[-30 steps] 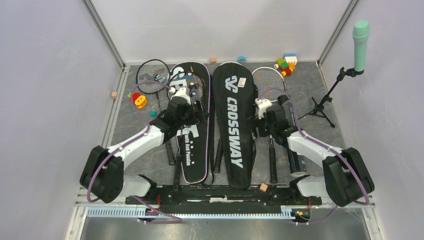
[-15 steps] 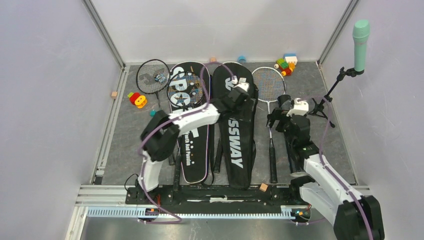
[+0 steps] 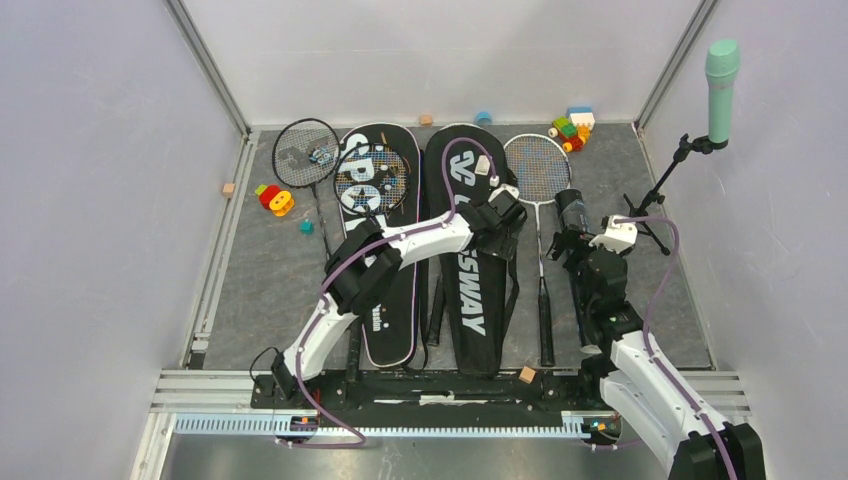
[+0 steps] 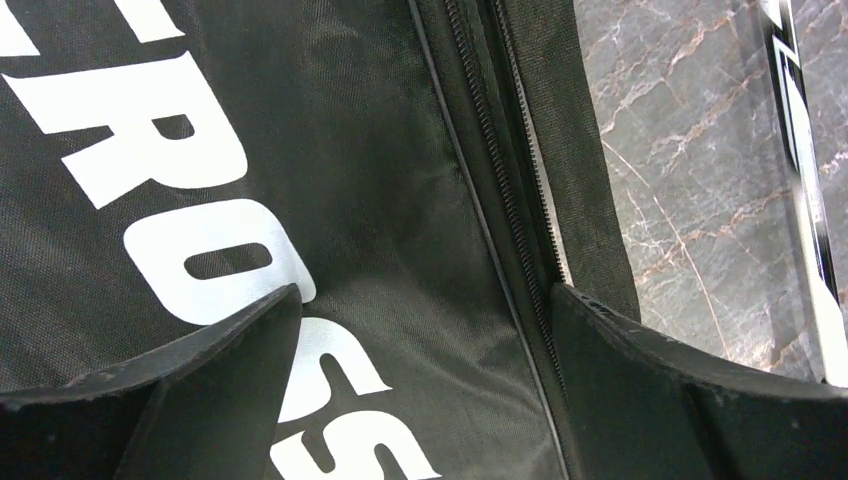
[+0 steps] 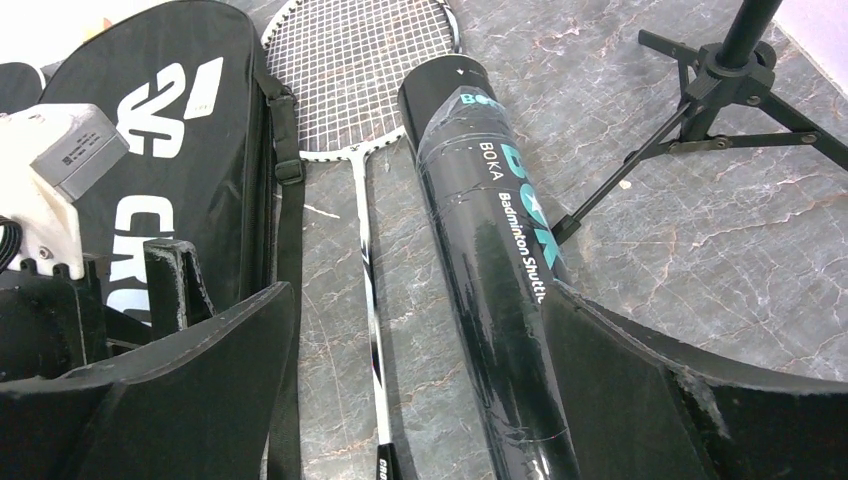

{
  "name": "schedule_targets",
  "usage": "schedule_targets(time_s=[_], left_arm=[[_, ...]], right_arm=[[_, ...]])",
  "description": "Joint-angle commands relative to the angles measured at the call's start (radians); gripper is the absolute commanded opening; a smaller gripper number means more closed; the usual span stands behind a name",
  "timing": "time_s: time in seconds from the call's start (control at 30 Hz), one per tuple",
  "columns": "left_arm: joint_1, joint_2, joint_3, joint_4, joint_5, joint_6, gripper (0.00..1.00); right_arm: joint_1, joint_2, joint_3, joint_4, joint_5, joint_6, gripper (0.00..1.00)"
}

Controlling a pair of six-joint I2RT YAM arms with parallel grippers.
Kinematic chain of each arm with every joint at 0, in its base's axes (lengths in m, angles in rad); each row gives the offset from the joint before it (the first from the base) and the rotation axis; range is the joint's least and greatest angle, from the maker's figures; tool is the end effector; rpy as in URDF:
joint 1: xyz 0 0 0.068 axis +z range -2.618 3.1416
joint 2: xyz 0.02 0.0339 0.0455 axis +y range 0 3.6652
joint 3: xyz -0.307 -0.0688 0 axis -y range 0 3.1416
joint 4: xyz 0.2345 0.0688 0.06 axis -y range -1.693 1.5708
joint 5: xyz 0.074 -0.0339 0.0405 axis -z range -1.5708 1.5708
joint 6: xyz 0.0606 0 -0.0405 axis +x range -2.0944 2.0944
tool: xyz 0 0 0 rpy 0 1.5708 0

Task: Pack up the badminton gear
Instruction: Open the racket bag at the center of the board.

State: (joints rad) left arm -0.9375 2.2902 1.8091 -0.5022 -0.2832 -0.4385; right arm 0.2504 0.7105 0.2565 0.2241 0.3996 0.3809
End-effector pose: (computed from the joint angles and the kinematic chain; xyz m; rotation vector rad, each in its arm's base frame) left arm 0.3280 -0.4182 0.1791 0.5141 2.4554 -0.2054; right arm 0.1519 0.0145 0.2352 0.3969 1.7385 0.0945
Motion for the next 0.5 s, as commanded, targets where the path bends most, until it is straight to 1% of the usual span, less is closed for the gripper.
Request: schedule_targets(time_s=[0.0,0.13,0.33,0.37,0.47], left_arm=[[-0.019,0.052,0.066,-0.058,-0.086,0.006,0.94],[-0.019,0.089,0.083,-0.063,-0.091,-0.003,0.84],[-0.030,0.170,0.173,-0.137,-0.155,0.003,0.74],[-0.032,0.181,0.189,-0.149,-0.165,0.003,0.72],[-0.035,0.212,0.219,-0.180,-0.182,0.005,0.60]], right_arm=[[-0.004,0.009,-0.003,0.031,0.037,0.006,0.98],[-0.003,0.013,-0.001,0.029,0.035,0.006,0.98],[-0.003,-0.013,-0.003,0.007,0.064,-0.003,0.98],[-0.003,-0.019,-0.005,0.005,0.070,-0.005,0.98],[-0.004,-0.037,-0.013,-0.004,0.093,-0.009,0.98]])
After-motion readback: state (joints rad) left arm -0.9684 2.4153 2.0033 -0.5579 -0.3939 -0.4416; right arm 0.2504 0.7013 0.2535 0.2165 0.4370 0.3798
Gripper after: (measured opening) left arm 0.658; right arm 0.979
